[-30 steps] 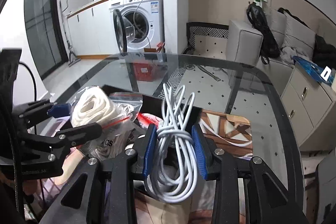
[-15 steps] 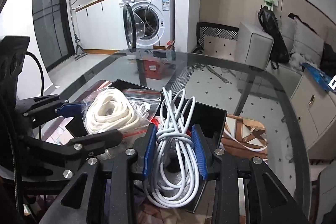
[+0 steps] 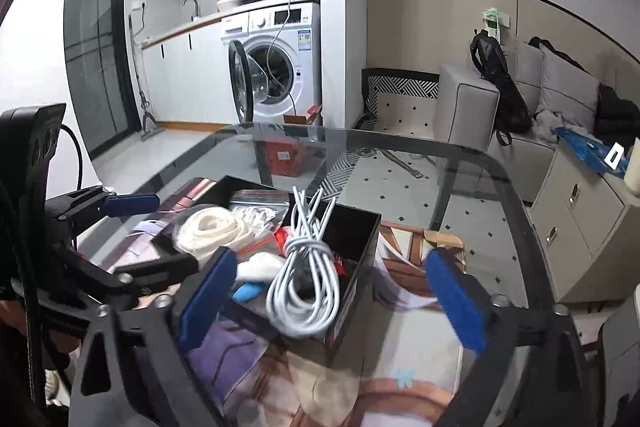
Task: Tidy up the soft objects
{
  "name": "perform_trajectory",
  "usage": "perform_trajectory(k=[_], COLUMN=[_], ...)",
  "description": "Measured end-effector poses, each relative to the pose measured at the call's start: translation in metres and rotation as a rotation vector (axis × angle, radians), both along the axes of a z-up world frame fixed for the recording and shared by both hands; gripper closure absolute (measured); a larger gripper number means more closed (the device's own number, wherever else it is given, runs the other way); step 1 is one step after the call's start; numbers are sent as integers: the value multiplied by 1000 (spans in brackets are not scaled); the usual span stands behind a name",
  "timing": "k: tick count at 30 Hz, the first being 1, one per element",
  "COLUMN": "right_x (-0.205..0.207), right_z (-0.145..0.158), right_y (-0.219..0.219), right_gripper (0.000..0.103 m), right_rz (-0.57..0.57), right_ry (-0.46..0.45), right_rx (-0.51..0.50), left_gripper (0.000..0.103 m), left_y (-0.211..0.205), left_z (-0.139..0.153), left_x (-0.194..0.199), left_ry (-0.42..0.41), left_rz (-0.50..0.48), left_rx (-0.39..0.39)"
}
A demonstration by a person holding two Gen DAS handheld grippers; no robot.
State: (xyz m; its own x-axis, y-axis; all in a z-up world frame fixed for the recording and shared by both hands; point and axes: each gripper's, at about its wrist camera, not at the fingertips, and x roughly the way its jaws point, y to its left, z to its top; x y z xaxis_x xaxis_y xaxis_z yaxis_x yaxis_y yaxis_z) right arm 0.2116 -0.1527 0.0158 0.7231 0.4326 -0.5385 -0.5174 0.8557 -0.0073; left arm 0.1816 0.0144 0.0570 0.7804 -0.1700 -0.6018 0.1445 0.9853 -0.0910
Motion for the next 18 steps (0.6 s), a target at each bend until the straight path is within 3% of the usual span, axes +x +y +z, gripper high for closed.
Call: perform_trajectory(k=[8,18], right_x=[-45,-75], right_z=[-4,-15], right_y=[-5,-2], right_gripper=[0,0], right_rz=[19,25], right_ry=[-39,-69], right_rx=[10,58], left_gripper=[0,0], left_y=[16,20], left_z=[3,-17], left_x=[-34,-56], left_ry=[-42,-46], left_rz=[102,196], left_rx=[2,35])
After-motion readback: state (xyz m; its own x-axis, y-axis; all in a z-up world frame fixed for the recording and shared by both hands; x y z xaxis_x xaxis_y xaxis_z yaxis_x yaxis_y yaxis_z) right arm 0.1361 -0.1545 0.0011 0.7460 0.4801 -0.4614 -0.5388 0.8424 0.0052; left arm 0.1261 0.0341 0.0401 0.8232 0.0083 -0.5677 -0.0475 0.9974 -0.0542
